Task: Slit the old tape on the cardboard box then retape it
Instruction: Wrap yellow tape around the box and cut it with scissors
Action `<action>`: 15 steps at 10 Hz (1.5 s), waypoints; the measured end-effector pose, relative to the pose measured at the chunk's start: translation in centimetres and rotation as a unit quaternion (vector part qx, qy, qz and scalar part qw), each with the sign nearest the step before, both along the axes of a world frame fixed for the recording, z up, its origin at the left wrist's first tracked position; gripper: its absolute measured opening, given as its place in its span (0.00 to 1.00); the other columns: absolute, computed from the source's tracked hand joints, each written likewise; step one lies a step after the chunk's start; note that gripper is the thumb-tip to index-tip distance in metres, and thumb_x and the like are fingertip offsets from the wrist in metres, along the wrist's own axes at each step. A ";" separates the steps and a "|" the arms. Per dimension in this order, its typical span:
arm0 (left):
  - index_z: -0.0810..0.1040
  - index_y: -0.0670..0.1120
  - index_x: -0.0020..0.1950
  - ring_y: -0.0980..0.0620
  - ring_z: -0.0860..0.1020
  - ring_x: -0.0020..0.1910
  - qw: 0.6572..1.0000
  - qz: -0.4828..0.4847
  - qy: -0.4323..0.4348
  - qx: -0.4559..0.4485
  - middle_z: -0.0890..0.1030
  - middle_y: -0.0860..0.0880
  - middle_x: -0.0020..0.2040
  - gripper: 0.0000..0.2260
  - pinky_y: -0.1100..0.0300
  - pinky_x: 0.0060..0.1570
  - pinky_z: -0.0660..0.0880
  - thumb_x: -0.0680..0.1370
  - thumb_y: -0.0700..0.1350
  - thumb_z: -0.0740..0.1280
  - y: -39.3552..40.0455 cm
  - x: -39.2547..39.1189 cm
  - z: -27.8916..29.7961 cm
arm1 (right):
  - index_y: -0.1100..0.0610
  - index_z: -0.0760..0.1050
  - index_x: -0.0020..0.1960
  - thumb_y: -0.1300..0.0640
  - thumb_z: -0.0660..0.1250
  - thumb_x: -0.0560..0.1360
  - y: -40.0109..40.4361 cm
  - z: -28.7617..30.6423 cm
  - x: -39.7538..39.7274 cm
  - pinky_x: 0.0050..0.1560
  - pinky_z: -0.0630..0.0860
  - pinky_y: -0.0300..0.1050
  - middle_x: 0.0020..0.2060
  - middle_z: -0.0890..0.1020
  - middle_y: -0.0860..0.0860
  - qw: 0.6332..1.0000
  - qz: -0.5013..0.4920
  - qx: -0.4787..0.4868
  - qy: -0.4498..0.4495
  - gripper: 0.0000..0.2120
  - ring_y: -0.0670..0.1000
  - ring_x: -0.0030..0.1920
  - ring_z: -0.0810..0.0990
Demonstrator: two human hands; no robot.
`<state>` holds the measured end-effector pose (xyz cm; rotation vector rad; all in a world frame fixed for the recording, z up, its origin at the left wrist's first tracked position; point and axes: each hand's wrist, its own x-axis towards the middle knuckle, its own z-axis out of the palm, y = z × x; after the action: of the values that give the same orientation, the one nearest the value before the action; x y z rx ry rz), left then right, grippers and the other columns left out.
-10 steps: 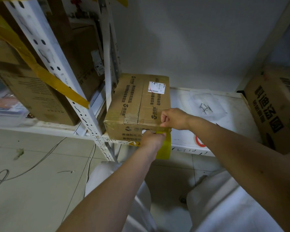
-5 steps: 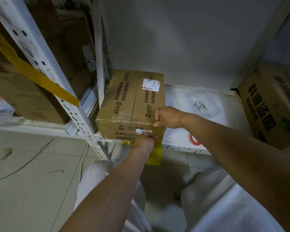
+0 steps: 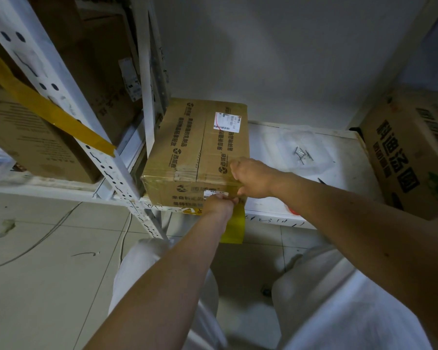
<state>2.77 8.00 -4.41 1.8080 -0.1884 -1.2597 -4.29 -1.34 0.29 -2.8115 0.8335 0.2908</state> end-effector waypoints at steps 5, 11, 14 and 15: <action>0.78 0.44 0.56 0.42 0.78 0.60 0.994 -0.074 -0.080 0.015 0.79 0.40 0.60 0.10 0.51 0.59 0.75 0.76 0.43 0.70 0.0 0.4 -0.4 | 0.65 0.75 0.55 0.59 0.61 0.78 -4.6 -4.6 -10.0 0.46 0.74 0.44 0.52 0.80 0.59 0.948 -0.309 0.017 0.075 0.10 0.55 0.47 0.78; 0.78 0.43 0.54 0.47 0.71 0.66 0.996 -0.061 -0.061 -0.002 0.76 0.46 0.65 0.06 0.57 0.64 0.65 0.78 0.42 0.68 0.1 0.9 -1.5 | 0.57 0.75 0.41 0.37 0.69 0.70 -5.3 -6.9 -12.2 0.39 0.72 0.39 0.33 0.77 0.49 0.949 -0.249 0.090 0.168 0.22 0.47 0.36 0.77; 0.80 0.45 0.51 0.45 0.75 0.60 0.992 -0.118 -0.053 -0.004 0.80 0.45 0.58 0.04 0.48 0.65 0.70 0.76 0.42 0.69 0.6 1.4 -1.4 | 0.47 0.75 0.52 0.46 0.65 0.76 -5.8 -2.5 -14.1 0.35 0.64 0.38 0.38 0.76 0.45 0.899 -0.181 0.376 0.134 0.07 0.44 0.36 0.69; 0.79 0.48 0.43 0.43 0.76 0.59 0.992 -0.119 -0.049 -0.009 0.80 0.44 0.55 0.02 0.45 0.64 0.71 0.76 0.43 0.70 0.9 1.3 -1.1 | 0.46 0.74 0.53 0.47 0.66 0.76 -5.1 -2.3 -12.5 0.34 0.64 0.36 0.42 0.77 0.48 0.903 -0.159 0.378 0.129 0.07 0.43 0.36 0.70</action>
<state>4.04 8.89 -5.47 1.8756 -0.4807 -1.3276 -16.74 -6.43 -1.99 -1.9085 0.9510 0.7545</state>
